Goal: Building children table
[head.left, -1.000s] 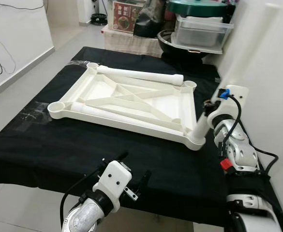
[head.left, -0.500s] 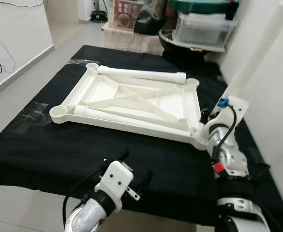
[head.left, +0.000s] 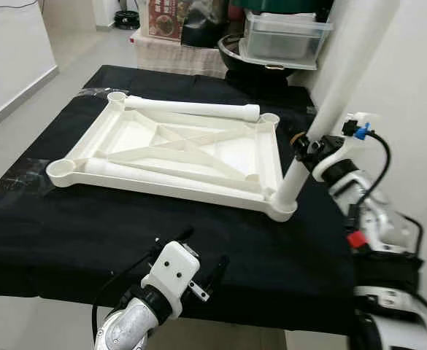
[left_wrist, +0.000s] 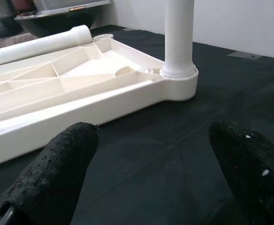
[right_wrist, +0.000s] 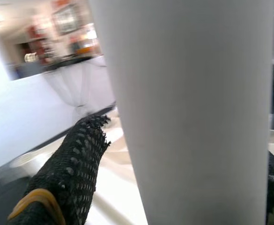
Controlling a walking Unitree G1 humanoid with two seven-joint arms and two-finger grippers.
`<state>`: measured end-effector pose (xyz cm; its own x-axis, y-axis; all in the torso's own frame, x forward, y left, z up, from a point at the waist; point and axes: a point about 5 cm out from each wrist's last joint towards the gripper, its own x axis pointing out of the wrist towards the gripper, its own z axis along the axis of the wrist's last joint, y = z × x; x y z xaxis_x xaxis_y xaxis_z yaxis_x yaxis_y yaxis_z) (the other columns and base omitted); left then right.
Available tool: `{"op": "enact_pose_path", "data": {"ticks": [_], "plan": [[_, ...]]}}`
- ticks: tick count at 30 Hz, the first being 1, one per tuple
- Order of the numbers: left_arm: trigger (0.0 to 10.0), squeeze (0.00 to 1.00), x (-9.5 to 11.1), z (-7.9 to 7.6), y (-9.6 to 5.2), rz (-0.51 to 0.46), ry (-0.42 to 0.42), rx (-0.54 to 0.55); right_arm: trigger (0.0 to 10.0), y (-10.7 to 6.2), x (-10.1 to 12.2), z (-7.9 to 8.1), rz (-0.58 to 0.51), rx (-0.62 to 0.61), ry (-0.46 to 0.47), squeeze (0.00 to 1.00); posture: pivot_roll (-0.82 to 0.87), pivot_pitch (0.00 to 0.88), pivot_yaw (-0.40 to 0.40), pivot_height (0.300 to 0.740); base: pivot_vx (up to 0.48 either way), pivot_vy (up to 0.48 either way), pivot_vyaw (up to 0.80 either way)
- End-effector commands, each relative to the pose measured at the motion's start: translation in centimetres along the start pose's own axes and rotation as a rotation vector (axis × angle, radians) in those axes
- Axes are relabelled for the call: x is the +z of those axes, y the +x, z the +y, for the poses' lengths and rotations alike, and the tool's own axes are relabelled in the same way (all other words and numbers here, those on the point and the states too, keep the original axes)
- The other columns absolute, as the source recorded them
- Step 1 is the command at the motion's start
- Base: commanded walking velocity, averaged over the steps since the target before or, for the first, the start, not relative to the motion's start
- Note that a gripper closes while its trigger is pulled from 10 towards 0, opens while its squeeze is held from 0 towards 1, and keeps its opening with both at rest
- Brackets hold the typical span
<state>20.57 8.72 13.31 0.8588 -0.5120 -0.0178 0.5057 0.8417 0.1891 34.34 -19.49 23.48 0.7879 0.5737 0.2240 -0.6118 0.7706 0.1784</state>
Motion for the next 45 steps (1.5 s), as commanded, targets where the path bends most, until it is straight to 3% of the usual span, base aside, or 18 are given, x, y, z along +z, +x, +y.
{"op": "enact_pose_path", "data": {"ticks": [1,5,10,12,15,19,24,26,28,29,32,33,34,35,39,43,44,45], "plan": [[10.0,0.0,-0.4,-0.3,0.0,0.017,-0.009,-0.012,10.0,0.6,-1.1,1.9,0.061,0.165,0.043,0.0,0.09,0.059,-0.119,0.74,0.0,0.0,0.0],[10.0,0.0,-0.3,-0.3,0.0,0.018,-0.008,-0.011,10.0,-0.4,-2.3,2.9,0.182,0.413,0.027,0.0,0.1,0.061,-0.12,0.74,0.0,0.0,0.0],[10.0,0.0,-0.3,-0.2,-0.1,0.018,-0.008,-0.01,10.0,0.4,-2.4,2.5,0.162,0.367,-0.003,0.0,0.1,0.061,-0.12,0.74,0.0,0.0,0.0],[10.0,0.0,-0.3,-0.2,-0.1,0.018,-0.007,-0.009,0.0,1.3,-2.6,1.2,0.142,0.219,-0.051,0.0,0.1,0.062,-0.119,0.74,0.0,0.0,0.0],[10.0,0.0,-0.3,-0.2,-0.1,0.018,-0.007,-0.008,0.0,1.4,-2.6,0.5,0.134,0.147,-0.066,0.0,0.1,0.062,-0.119,0.74,0.0,0.0,0.0],[10.0,0.0,-0.4,-0.2,0.0,0.019,-0.01,-0.012,0.0,0.0,-2.6,-4.0,0.141,-0.316,-0.116,0.0,0.09,0.061,-0.116,0.74,0.0,0.0,0.0],[10.0,0.0,-0.4,-0.2,0.1,0.018,-0.011,-0.013,0.0,-1.2,-2.7,-5.8,0.155,-0.488,-0.136,0.0,0.09,0.061,-0.114,0.74,0.0,0.0,0.0],[10.0,0.0,-0.4,-0.2,0.1,0.017,-0.01,-0.014,0.0,-2.8,-2.8,-7.4,0.174,-0.673,-0.168,0.0,0.09,0.059,-0.114,0.74,0.0,0.0,0.0],[10.0,0.0,-0.4,-0.2,0.1,0.017,-0.01,-0.014,0.0,-3.3,-2.9,-7.8,0.183,-0.732,-0.175,0.0,0.09,0.059,-0.114,0.74,0.0,0.0,0.0],[10.0,0.0,-0.4,-0.2,0.1,0.017,-0.009,-0.014,0.0,-4.4,-3.0,-8.6,0.191,-0.876,-0.208,0.0,0.09,0.059,-0.114,0.74,0.0,0.0,0.0],[10.0,0.0,-0.4,-0.2,0.1,0.017,-0.009,-0.013,0.0,-5.1,-3.2,-8.9,0.197,-0.973,-0.214,0.0,0.09,0.059,-0.113,0.74,0.0,0.0,0.0],[10.0,0.0,-0.4,-0.2,0.1,0.017,-0.009,-0.013,0.0,-5.9,-3.5,-9.1,0.206,-1.11,-0.221,0.0,0.09,0.06,-0.112,0.74,0.0,0.0,0.0],[10.0,0.0,-0.4,-0.2,0.1,0.017,-0.009,-0.013,0.0,-5.9,-3.5,-9.1,0.206,-1.11,-0.221,0.0,0.09,0.06,-0.112,0.74,0.0,0.0,0.0],[10.0,0.0,-0.4,-0.2,0.1,0.017,-0.009,-0.014,0.0,-6.7,-3.8,-9.1,0.21,-1.239,-0.237,0.0,0.09,0.062,-0.112,0.74,0.0,0.0,0.0],[10.0,0.0,-0.4,-0.2,0.1,0.017,-0.007,-0.013,0.0,-7.4,-3.8,-8.6,0.183,-1.431,-0.257,0.0,0.09,0.062,-0.113,0.74,0.0,0.0,0.0],[10.0,0.0,-0.4,-0.2,0.1,0.017,-0.007,-0.013,0.0,-6.9,-4.2,-7.9,0.165,-1.454,-0.21,0.0,0.09,0.061,-0.113,0.74,0.0,0.0,0.0],[10.0,0.0,-0.4,-0.2,0.1,0.017,-0.007,-0.013,9.0,-6.3,-4.4,-7.5,0.149,-1.433,-0.189,0.0,0.09,0.062,-0.113,0.74,0.0,0.0,0.0],[10.0,0.0,-0.4,-0.2,0.1,0.017,-0.007,-0.013,9.0,-6.3,-4.4,-7.5,0.149,-1.433,-0.189,0.0,0.09,0.062,-0.113,0.74,0.0,0.0,0.0]]}}
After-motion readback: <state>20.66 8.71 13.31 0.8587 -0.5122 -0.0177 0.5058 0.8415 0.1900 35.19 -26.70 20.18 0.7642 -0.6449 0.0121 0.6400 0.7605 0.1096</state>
